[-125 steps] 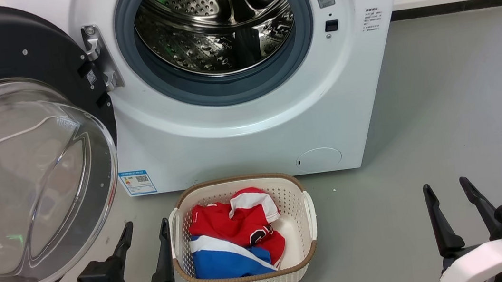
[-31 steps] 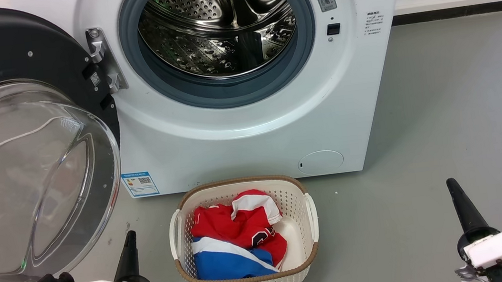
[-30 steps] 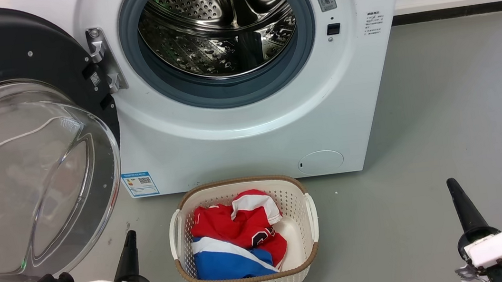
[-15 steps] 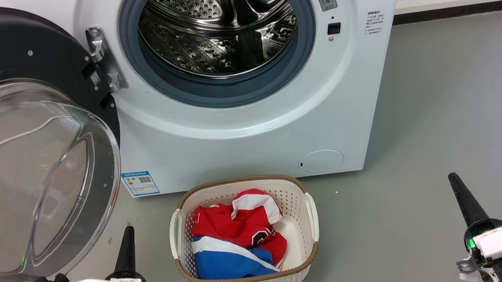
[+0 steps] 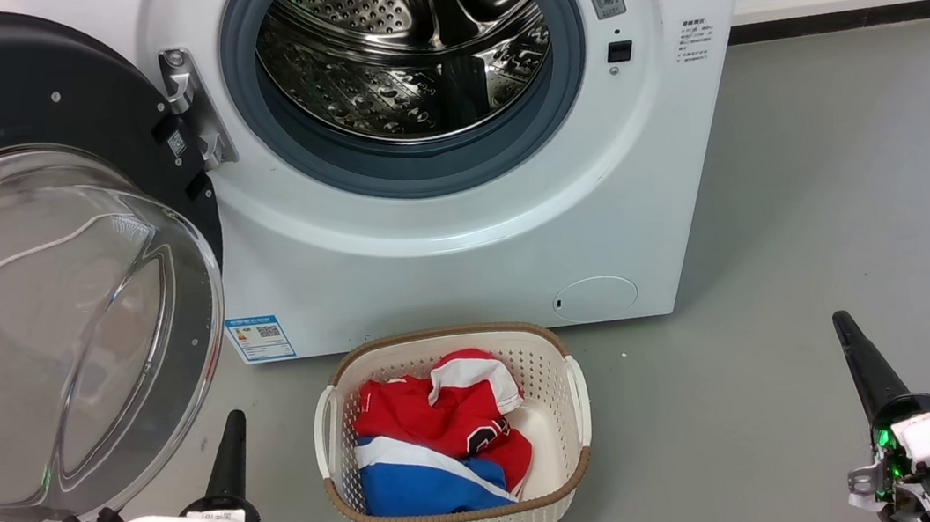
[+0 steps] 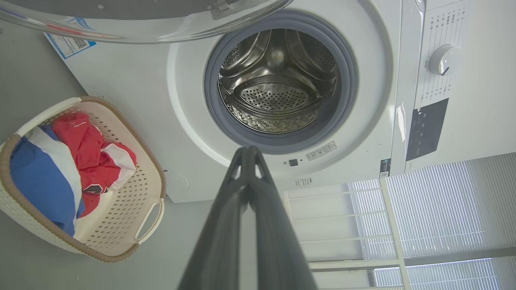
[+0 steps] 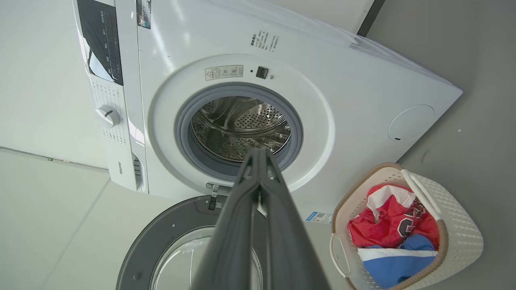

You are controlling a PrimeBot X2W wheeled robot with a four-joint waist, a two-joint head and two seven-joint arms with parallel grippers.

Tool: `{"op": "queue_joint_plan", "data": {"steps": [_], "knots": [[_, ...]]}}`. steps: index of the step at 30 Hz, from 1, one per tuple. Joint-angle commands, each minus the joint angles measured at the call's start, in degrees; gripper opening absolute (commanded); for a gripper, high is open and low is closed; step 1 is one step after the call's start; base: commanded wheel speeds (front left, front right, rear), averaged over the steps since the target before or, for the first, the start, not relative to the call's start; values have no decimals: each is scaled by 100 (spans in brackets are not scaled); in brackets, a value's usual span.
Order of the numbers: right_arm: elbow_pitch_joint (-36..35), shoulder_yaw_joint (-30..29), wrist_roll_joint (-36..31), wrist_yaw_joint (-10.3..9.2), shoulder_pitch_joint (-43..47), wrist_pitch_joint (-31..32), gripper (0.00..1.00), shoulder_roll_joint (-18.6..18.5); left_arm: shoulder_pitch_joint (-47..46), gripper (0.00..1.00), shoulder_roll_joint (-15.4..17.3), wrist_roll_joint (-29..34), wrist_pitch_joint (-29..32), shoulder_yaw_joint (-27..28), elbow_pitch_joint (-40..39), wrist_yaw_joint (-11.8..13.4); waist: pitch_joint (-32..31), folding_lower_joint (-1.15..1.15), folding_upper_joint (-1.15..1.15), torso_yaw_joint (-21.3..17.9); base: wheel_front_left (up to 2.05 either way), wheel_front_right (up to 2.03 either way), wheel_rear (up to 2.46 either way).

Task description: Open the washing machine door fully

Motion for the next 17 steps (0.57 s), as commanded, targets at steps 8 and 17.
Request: {"op": "queue_joint_plan", "data": {"steps": [8,17], "knots": [[42,-47,463,0,-156,76,0,-20,-123,0,-54,-392,113,120,-58,-92,6,0,0,3,0,0,0],[113,-90,971,0,-197,160,0,-10,-143,0,-111,-813,243,236,-70,-144,15,0,0,7,0,0,0]]}}
